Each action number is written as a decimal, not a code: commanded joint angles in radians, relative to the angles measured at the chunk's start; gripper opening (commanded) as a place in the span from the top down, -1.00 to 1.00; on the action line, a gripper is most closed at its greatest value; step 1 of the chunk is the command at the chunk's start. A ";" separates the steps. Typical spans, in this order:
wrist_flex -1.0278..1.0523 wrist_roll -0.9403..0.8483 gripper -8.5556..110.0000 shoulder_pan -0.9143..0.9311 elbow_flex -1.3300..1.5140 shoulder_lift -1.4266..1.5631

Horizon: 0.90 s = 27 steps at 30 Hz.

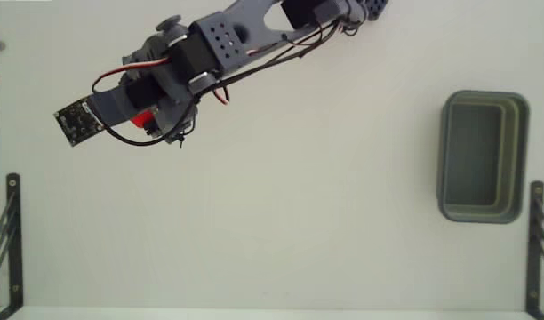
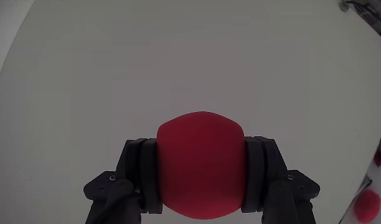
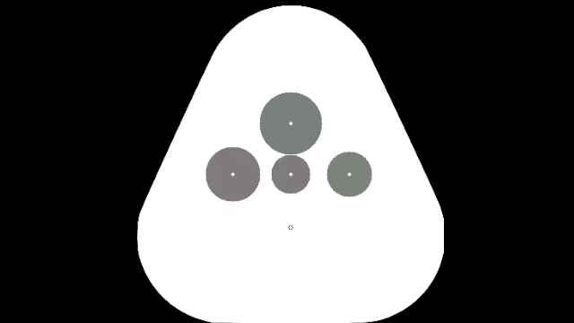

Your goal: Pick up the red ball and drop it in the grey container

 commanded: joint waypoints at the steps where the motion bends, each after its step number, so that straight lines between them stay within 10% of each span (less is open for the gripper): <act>1: 0.005 0.003 -0.23 -0.030 -0.020 0.061; 27: -0.081 0.003 -0.23 -0.581 0.197 0.190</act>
